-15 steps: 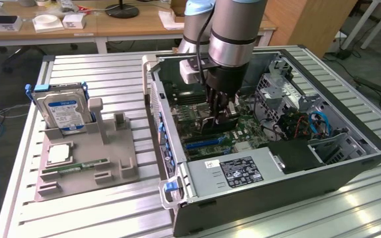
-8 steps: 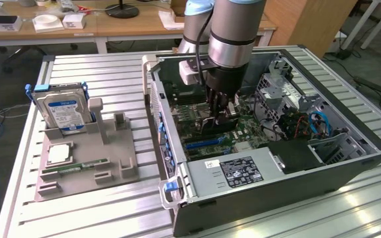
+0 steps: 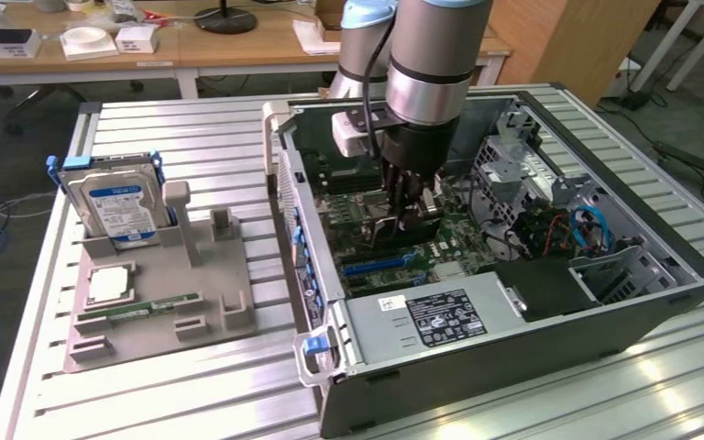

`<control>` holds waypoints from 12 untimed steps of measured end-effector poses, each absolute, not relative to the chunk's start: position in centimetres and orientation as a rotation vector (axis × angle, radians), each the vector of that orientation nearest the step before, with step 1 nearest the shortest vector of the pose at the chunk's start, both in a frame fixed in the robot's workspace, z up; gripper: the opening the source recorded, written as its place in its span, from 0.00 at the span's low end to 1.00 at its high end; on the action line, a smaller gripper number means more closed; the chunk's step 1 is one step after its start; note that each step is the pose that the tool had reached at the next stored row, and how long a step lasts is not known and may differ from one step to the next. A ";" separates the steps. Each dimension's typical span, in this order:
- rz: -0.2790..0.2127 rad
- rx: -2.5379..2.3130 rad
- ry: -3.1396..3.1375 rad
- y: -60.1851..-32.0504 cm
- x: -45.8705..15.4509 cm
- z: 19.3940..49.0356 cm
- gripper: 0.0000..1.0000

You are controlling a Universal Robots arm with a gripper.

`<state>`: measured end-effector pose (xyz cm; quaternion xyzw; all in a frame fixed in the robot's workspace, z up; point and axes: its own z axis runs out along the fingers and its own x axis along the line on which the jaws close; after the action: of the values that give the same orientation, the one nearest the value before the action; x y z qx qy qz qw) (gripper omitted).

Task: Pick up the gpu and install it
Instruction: 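Insert the gpu into the slot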

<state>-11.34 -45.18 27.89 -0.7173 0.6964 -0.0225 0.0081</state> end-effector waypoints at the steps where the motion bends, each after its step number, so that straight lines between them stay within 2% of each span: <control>1: -0.070 -2.242 2.176 -45.2 -11.3 27.9 0.26; 12: -0.070 -2.242 2.176 -45.2 -11.2 27.9 0.26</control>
<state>-11.21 -45.18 27.86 -0.7173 0.6964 -0.0225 0.0081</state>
